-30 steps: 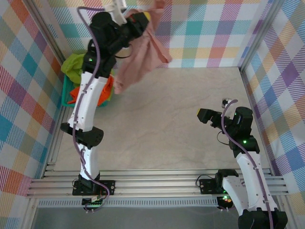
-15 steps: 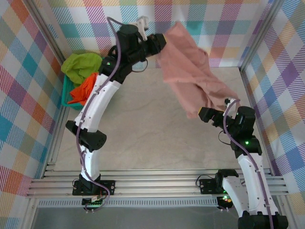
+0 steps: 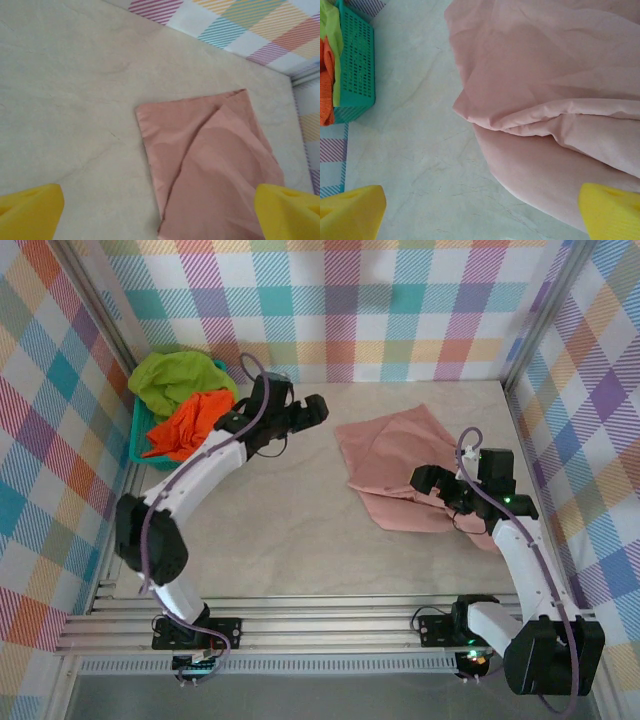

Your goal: Fold and stack the shorts

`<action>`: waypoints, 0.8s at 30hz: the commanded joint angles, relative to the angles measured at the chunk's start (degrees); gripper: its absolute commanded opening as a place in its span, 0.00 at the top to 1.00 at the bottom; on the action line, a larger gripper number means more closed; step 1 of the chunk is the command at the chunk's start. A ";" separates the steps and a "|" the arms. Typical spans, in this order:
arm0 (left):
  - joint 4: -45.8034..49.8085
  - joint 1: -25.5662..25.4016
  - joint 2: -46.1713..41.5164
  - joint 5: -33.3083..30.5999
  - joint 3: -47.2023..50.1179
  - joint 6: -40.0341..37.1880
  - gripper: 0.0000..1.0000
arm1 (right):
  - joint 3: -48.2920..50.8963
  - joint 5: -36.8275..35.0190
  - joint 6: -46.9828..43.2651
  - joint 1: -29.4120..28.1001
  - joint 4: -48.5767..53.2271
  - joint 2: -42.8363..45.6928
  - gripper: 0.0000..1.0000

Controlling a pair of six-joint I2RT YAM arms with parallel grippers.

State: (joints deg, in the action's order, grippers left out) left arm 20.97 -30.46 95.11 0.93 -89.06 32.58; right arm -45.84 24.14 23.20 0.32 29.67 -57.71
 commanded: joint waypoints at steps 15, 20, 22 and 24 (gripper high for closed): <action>-6.79 -11.43 20.74 4.74 2.85 20.60 0.26 | 4.26 -7.81 2.48 -0.32 6.22 11.73 0.01; -7.12 -11.66 22.46 3.82 4.55 23.14 0.32 | 3.88 -7.42 2.27 -0.32 6.43 11.48 0.00; -7.00 -11.65 23.15 4.00 4.43 23.32 0.38 | 4.03 -7.35 2.26 -0.32 6.21 11.54 0.00; -7.11 -11.71 23.70 4.65 3.97 23.54 0.42 | 4.14 -7.44 2.37 -0.32 6.15 11.53 0.00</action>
State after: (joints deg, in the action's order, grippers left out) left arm 14.59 -41.52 117.71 5.06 -84.71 54.24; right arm -41.95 16.91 25.71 0.27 34.85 -46.44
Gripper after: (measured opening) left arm 0.597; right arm 0.995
